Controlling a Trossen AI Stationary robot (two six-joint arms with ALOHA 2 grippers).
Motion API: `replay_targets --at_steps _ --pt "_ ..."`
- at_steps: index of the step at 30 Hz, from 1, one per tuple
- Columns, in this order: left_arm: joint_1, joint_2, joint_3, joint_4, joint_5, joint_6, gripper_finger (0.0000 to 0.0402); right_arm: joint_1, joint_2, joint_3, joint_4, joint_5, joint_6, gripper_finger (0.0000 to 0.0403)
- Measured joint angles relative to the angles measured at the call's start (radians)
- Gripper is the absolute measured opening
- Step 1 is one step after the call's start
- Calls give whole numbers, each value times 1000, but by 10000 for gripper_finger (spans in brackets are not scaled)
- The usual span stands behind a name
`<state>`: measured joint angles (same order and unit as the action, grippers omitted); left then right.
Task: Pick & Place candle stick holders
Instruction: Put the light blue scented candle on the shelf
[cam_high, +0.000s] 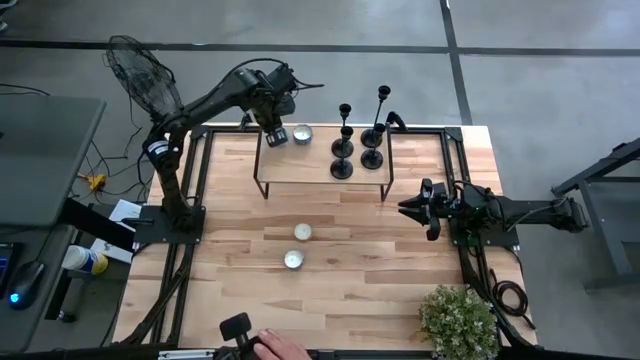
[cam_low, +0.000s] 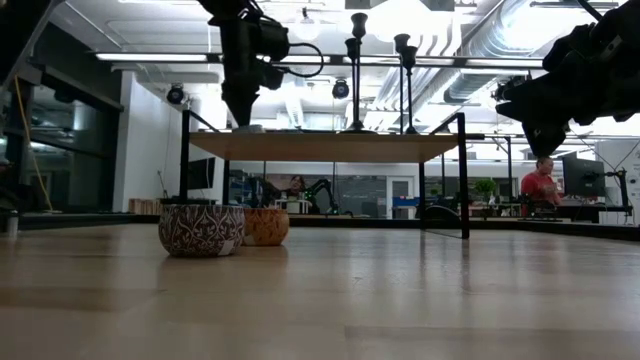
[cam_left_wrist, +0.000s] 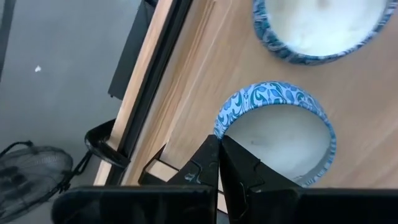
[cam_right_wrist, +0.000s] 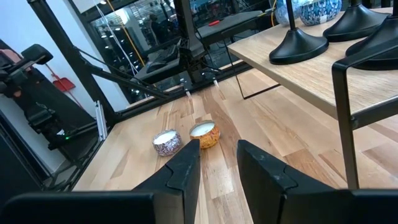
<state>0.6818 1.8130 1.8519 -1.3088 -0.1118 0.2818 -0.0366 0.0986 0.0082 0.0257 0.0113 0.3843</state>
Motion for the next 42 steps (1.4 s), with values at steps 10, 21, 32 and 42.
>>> replay_targets --at_steps 10,21,32,42 --pt "0 0 0 -7 -14 -25 0 0 0 0 0 0 0 98" --pt "6 5 0 -9 -37 -60 0 0 0 0 0 0 0 98" --pt "6 5 0 -9 -29 -61 0 0 0 0 0 0 0 98" --pt "6 5 0 -9 -30 -61 0 0 0 0 0 0 0 98"
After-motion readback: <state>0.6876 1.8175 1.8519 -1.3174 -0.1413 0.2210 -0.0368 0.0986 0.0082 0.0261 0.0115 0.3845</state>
